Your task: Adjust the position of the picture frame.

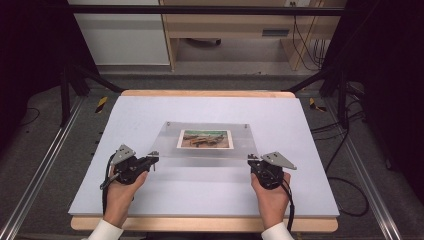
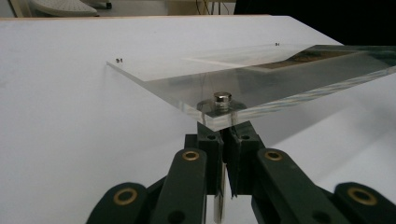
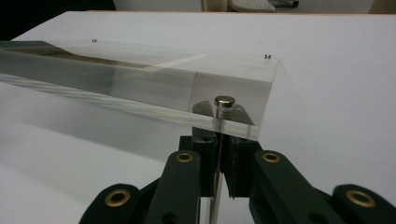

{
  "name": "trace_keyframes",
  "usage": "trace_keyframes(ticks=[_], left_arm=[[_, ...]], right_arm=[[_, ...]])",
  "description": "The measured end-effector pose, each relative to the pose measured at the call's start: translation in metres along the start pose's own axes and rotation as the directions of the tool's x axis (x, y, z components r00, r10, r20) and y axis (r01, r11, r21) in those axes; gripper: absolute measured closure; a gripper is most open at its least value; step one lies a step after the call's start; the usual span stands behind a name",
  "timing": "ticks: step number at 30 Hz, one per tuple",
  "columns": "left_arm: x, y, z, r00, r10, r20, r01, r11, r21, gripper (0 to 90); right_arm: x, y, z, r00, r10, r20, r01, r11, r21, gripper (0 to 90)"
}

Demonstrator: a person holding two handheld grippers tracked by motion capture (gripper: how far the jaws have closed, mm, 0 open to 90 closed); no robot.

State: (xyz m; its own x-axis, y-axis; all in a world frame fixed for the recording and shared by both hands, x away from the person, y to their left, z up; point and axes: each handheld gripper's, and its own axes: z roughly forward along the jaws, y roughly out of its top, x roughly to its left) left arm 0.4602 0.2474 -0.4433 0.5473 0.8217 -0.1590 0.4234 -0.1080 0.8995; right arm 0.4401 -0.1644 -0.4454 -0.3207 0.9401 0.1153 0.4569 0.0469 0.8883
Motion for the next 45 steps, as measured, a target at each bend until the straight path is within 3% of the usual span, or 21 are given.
trace_keyframes(ticks=[45], left_arm=[[-0.0024, -0.0082, 0.0018, 0.9999, 0.000, -0.015, 0.001, 0.9989, 0.048, 84.4]], right_arm=[[0.0018, -0.0099, 0.0010, 1.0000, 0.006, 0.004, -0.006, 0.999, 0.039, 84.3]])
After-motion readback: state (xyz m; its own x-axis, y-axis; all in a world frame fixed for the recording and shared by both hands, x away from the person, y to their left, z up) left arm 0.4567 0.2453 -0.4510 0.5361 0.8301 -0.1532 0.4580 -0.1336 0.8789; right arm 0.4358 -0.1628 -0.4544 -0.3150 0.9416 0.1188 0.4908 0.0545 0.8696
